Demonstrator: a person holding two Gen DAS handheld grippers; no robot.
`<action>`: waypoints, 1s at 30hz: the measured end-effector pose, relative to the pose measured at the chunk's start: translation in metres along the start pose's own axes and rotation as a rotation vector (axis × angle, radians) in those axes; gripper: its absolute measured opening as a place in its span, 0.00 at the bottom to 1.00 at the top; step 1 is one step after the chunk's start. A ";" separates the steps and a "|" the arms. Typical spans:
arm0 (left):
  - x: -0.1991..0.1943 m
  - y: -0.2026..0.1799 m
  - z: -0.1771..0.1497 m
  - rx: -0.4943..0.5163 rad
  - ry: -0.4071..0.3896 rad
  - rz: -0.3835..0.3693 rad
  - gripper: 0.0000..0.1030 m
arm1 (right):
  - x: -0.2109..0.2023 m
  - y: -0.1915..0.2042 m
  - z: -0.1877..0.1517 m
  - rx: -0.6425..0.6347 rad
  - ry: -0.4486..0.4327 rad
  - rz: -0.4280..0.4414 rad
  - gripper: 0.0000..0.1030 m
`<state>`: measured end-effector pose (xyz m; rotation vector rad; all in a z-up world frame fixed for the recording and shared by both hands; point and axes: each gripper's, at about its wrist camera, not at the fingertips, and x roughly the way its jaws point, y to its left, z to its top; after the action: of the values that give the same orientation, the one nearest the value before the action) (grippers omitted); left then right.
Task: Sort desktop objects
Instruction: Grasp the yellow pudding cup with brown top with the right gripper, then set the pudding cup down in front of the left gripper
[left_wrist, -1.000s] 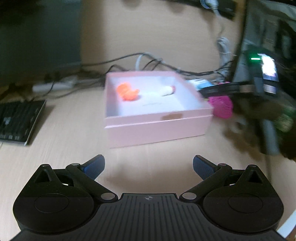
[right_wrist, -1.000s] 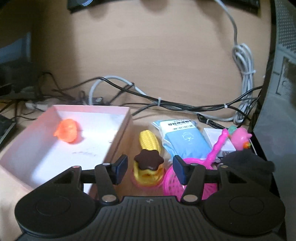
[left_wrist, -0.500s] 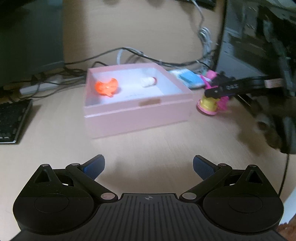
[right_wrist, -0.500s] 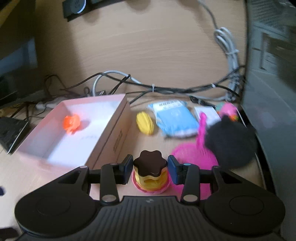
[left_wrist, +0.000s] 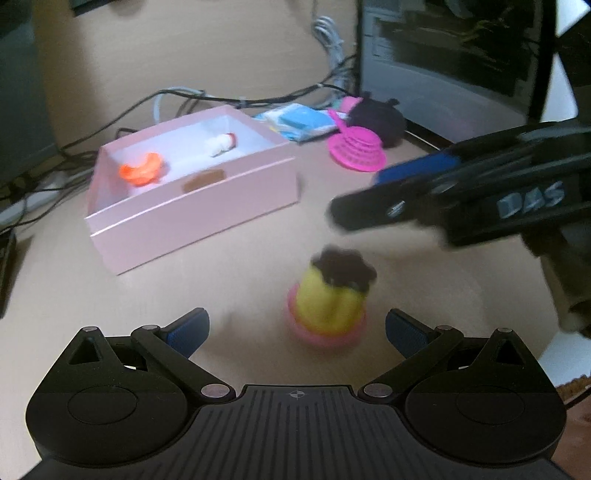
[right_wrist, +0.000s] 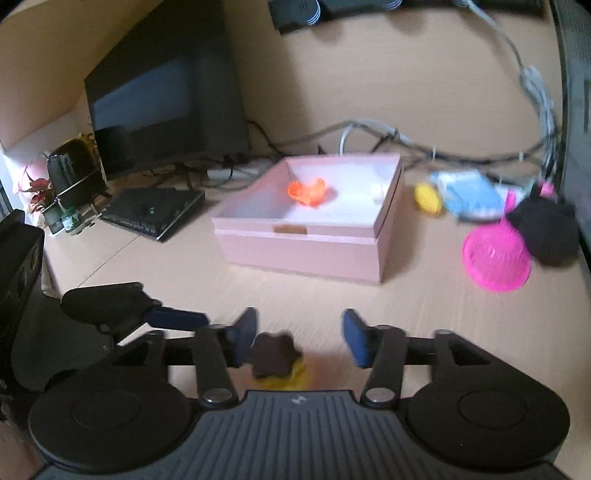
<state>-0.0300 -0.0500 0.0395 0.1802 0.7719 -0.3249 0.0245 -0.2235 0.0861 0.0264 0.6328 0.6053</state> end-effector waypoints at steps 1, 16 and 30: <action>-0.001 0.002 0.000 -0.020 0.002 0.027 1.00 | -0.003 -0.004 0.001 0.003 -0.016 -0.018 0.74; -0.014 0.030 -0.012 -0.146 0.039 0.158 1.00 | 0.083 -0.042 0.040 0.265 0.012 -0.043 0.81; -0.017 0.041 -0.012 -0.172 0.007 0.109 1.00 | 0.120 -0.005 0.063 0.097 -0.004 -0.021 0.69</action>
<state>-0.0345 -0.0048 0.0450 0.0616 0.7897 -0.1536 0.1396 -0.1528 0.0705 0.1115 0.6570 0.5539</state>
